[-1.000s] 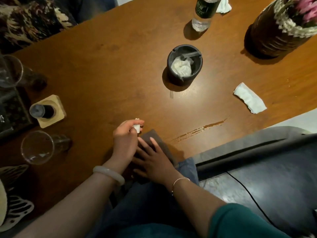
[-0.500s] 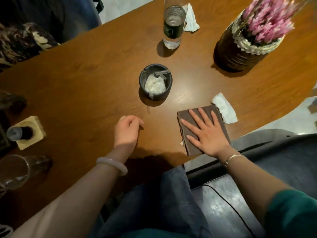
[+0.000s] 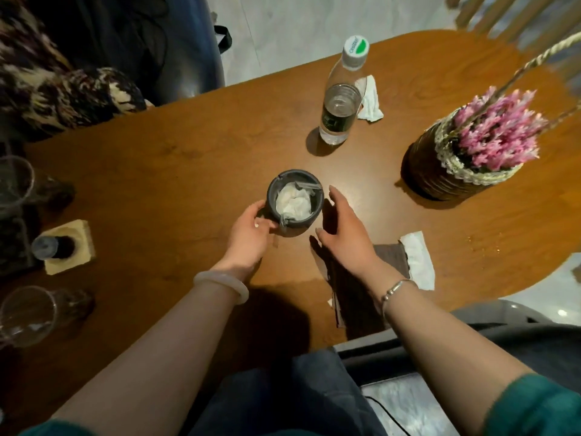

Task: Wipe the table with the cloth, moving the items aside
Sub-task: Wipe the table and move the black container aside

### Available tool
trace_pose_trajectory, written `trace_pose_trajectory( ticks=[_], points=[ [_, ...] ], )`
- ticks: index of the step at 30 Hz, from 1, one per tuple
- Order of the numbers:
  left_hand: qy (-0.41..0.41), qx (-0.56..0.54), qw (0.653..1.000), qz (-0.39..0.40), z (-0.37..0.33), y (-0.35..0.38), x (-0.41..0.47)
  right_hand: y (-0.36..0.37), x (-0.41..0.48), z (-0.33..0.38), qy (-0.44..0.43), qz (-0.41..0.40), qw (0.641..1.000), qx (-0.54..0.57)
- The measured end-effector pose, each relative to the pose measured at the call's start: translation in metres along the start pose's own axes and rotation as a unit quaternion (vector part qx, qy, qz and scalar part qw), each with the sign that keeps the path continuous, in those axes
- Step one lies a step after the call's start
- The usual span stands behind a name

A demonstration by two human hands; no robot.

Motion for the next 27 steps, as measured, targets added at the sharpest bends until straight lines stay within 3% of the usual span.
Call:
trace_pose_trajectory(
  ticks=[4, 8, 15, 23, 27],
  points=[
    [-0.005, 0.012, 1.000, 0.021, -0.005, 0.002, -0.003, 0.005, 0.016, 0.014, -0.022, 0.034, 0.998, 0.043],
    [-0.007, -0.032, 0.999, 0.042, -0.002, 0.000, -0.003, 0.007, 0.017, 0.018, -0.020, 0.004, 0.998, 0.058],
    [-0.019, -0.071, 0.997, -0.008, 0.013, -0.025, -0.011, 0.038, 0.002, 0.041, -0.035, -0.022, 0.998, 0.040],
    [-0.111, -0.210, 0.959, -0.154, 0.084, -0.112, -0.037, 0.138, -0.012, 0.108, -0.052, 0.120, 0.990, 0.043],
    [-0.094, -0.237, 0.946, -0.199, 0.103, -0.155, -0.055, 0.198, -0.016, 0.132, -0.050, 0.175, 0.983, 0.007]
  ],
)
Point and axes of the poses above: each hand's wrist, its own x-axis towards the middle knuckle, its own y-axis out of the palm, z = x × y, the point moved 3 cm from there along x, towards the middle knuckle, and after that the axes turned 10 degrees about y, right-handed, at the moved point
